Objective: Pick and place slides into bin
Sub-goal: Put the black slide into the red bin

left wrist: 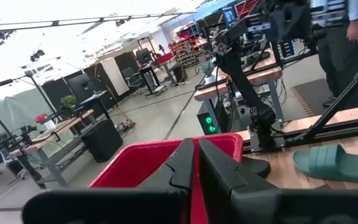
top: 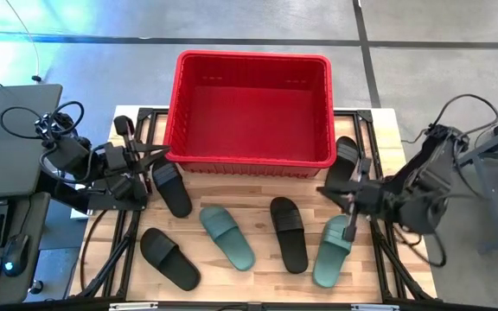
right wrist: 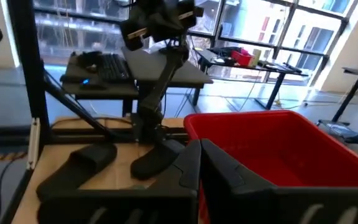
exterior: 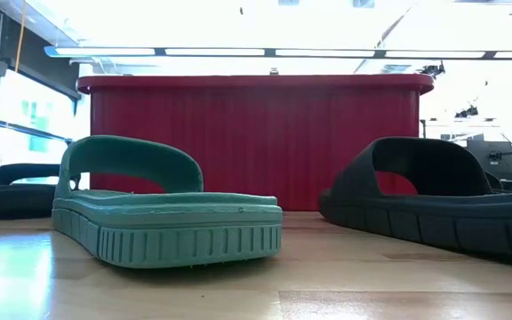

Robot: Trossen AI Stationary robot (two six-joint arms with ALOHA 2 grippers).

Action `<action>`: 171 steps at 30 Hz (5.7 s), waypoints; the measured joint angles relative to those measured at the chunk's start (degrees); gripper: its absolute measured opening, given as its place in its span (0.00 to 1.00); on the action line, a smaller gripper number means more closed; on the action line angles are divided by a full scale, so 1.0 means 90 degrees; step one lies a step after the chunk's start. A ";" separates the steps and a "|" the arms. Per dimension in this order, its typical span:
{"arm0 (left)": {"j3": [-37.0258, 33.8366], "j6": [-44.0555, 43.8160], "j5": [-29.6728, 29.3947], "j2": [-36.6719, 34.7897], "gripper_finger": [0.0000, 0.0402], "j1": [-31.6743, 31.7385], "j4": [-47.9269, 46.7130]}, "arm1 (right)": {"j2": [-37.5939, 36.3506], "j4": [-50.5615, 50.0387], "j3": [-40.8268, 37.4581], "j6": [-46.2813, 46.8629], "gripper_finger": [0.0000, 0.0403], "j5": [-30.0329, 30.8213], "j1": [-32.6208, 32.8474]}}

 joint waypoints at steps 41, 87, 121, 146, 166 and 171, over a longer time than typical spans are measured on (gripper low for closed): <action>0.0000 -0.0021 0.0951 0.0047 0.03 -0.0001 -0.0806 | 0.2850 -0.4634 -0.3349 0.4872 0.55 -0.4908 -0.2841; 0.0000 -0.0025 0.1164 0.0047 0.03 0.0000 -0.0970 | 0.2711 -0.4820 -0.0713 0.5650 0.02 -0.6813 -0.2802; 0.0002 -0.0334 0.1151 0.0500 0.03 0.0000 -0.0682 | 0.2689 -0.6370 0.3354 0.1556 0.01 -0.1873 -0.4568; 0.0002 -0.0853 0.1191 0.0521 0.03 -0.0001 -0.0610 | 0.2765 -0.0965 -0.1677 -0.0327 0.06 -0.4032 -0.7917; 0.0002 -0.0841 0.1094 0.0521 0.03 0.0001 -0.0631 | 0.2772 -0.0718 -0.1629 -0.0746 0.31 -0.5004 -0.8605; 0.0002 -0.0851 0.1099 0.0521 0.03 0.0001 -0.0631 | 0.2772 -0.1240 -0.1626 0.0405 0.43 -0.5201 -0.8605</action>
